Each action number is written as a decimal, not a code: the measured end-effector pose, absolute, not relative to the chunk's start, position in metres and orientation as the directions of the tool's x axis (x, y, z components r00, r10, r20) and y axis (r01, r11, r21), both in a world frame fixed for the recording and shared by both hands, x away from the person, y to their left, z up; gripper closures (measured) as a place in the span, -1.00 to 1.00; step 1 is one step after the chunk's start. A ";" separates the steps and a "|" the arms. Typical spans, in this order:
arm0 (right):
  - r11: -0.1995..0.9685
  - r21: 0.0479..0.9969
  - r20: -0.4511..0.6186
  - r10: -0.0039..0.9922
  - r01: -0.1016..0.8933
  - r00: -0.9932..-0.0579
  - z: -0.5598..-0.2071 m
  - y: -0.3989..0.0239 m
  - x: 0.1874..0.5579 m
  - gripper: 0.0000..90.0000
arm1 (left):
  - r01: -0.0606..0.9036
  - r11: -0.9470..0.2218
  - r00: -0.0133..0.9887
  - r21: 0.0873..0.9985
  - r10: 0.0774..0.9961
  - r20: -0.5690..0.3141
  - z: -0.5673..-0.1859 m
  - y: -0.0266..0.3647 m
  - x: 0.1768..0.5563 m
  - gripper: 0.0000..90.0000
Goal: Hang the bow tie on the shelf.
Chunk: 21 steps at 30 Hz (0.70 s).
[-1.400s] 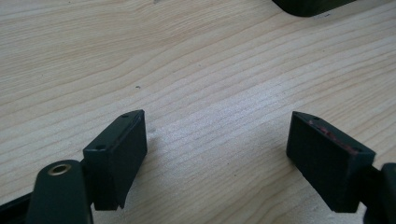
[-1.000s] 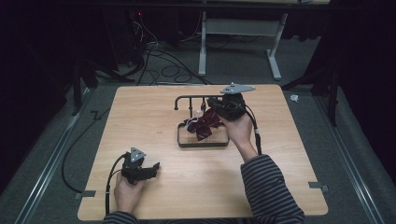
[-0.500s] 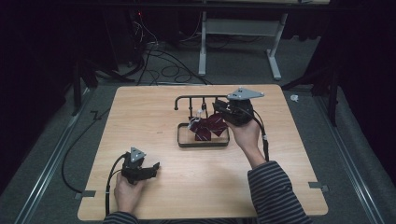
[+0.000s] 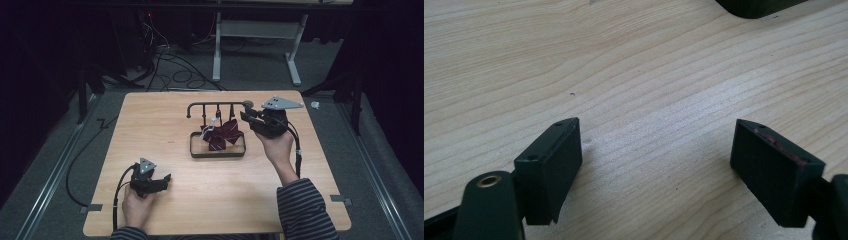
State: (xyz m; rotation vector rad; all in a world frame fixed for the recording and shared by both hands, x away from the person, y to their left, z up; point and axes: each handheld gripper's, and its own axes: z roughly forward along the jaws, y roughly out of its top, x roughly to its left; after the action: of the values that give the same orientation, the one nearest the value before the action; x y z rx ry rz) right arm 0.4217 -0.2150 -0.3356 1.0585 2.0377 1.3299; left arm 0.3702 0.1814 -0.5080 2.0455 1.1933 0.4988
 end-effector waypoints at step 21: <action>0.178 0.921 0.054 0.822 0.346 -0.567 -0.342 -0.248 0.398 0.56 | 0.594 -0.327 0.500 0.735 0.866 -0.020 -0.508 0.181 0.370 -0.53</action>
State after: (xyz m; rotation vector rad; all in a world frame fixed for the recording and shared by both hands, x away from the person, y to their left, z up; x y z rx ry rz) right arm 0.3984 -0.2476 -0.3419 1.0964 1.9995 1.3720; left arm 0.3701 0.1813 -0.5079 2.0476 1.1932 0.4987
